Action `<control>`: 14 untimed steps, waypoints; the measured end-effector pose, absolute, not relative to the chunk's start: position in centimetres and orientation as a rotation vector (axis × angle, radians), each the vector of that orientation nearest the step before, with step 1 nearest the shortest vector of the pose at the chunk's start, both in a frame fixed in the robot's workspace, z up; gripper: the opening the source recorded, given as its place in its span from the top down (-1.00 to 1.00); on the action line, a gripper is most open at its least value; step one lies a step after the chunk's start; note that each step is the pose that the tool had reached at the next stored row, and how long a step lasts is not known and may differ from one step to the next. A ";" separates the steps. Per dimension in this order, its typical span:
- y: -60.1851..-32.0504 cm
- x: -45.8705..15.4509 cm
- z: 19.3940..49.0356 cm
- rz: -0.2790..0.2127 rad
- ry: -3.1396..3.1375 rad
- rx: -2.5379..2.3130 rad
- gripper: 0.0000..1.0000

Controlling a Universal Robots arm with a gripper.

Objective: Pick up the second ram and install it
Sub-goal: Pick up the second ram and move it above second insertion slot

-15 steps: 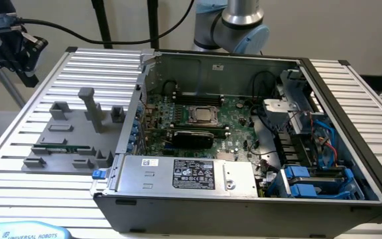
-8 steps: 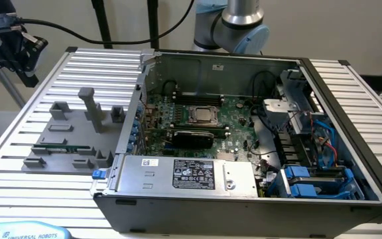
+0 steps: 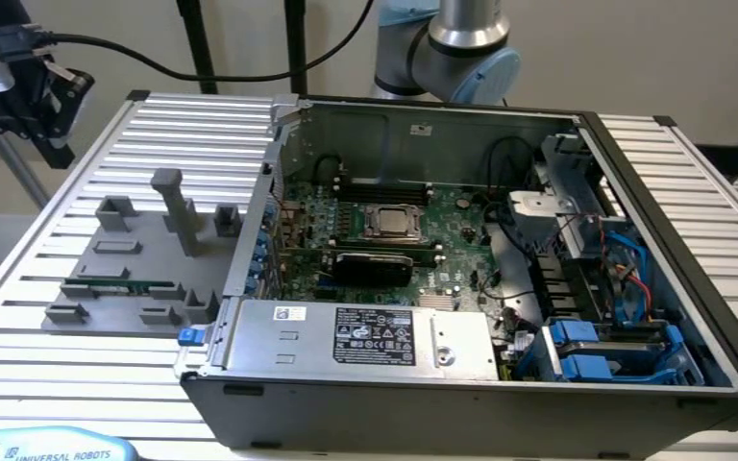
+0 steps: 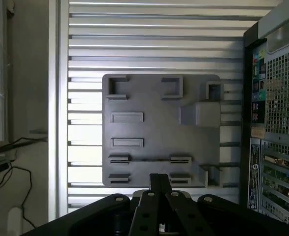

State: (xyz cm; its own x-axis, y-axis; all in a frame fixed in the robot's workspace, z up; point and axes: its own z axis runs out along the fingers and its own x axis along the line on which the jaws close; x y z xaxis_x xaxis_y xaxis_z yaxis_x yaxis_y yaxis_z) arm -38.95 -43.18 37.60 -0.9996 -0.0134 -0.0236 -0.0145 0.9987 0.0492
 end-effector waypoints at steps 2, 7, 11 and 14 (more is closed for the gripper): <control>-43.2 -39.0 37.6 0.078 3.117 -0.080 0.79; -43.2 -39.0 37.4 0.079 3.113 -0.221 0.79; -43.2 -39.0 37.3 0.080 3.104 -0.334 0.79; -43.2 -39.0 37.2 0.081 3.095 -0.420 0.79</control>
